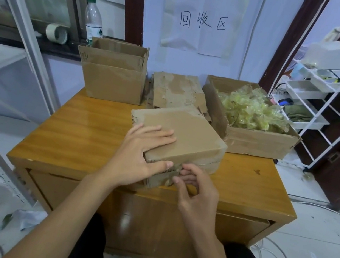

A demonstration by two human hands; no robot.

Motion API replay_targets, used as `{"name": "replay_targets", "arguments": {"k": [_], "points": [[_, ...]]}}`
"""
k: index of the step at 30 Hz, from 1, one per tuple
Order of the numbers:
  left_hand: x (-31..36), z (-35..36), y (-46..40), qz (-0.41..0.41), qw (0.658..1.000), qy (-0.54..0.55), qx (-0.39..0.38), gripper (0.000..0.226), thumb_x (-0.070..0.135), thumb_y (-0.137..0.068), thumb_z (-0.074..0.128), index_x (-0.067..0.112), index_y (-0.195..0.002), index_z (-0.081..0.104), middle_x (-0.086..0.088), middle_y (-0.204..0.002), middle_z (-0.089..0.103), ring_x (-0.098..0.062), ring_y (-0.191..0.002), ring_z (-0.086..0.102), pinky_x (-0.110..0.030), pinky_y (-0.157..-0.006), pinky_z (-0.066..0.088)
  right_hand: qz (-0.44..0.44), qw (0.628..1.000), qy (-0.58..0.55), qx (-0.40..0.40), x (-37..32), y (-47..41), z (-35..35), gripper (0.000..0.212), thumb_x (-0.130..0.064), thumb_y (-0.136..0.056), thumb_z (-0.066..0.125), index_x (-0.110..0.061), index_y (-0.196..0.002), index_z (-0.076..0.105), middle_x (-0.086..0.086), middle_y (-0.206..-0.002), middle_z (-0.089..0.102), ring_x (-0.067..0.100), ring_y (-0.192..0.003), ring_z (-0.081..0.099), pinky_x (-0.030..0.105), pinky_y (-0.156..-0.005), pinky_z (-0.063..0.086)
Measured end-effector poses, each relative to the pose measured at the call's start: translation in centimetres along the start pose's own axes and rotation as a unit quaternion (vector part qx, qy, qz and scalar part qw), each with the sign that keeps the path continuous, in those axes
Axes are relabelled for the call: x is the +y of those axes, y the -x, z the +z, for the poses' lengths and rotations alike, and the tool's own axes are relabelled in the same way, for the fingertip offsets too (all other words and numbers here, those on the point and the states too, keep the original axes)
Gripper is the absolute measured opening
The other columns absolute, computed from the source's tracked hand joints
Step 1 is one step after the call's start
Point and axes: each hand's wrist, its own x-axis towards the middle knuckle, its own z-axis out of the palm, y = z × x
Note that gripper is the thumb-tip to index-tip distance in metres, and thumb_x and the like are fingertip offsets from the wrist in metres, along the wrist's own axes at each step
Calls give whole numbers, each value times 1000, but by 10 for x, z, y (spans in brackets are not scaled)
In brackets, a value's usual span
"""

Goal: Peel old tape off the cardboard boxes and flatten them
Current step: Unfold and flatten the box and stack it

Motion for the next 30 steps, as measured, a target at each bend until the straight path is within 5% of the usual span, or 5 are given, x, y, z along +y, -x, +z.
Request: {"name": "replay_targets", "arguments": {"k": [12, 18, 22, 26, 30], "points": [[-1, -8, -5, -25, 998, 57, -23, 71, 70, -75, 71, 38, -139, 65, 28, -149, 53, 7, -145, 36, -43, -128, 14, -31, 997, 38, 63, -17, 16, 27, 12, 3, -91, 73, -8, -94, 69, -2, -106, 63, 7, -104, 60, 19, -90, 51], [0, -14, -8, -31, 996, 63, -61, 71, 74, -78, 66, 41, -140, 63, 30, -150, 51, 10, -145, 33, -43, -128, 14, -7, 999, -21, 49, -27, 30, 35, 12, -3, -90, 77, -13, -95, 72, -9, -91, 70, 7, -85, 67, 24, -72, 56], [-9, -16, -11, -45, 990, 124, -41, 41, 51, -94, 65, 36, -131, 71, 28, -140, 61, 9, -141, 42, -49, -126, 25, 17, 996, -76, 49, -29, 31, 34, 17, -3, -88, 80, -14, -100, 75, -9, -100, 72, 13, -95, 71, 31, -79, 60], [-13, -15, -13, -47, 989, 137, -41, 30, 35, -101, 66, 32, -130, 73, 25, -137, 64, 7, -140, 45, -47, -125, 27, 14, 999, -46, 19, -24, 39, 34, 34, -3, -86, 82, -11, -119, 74, -5, -117, 70, 11, -108, 69, 26, -91, 58], [-13, -13, -13, -51, 988, 142, -33, 27, 26, -104, 64, 29, -129, 74, 24, -136, 66, 6, -139, 46, -40, -125, 29, -34, 997, 11, 64, -17, 35, 38, 27, 6, -89, 77, -7, -113, 74, 0, -114, 69, 13, -105, 69, 37, -85, 62]]}}
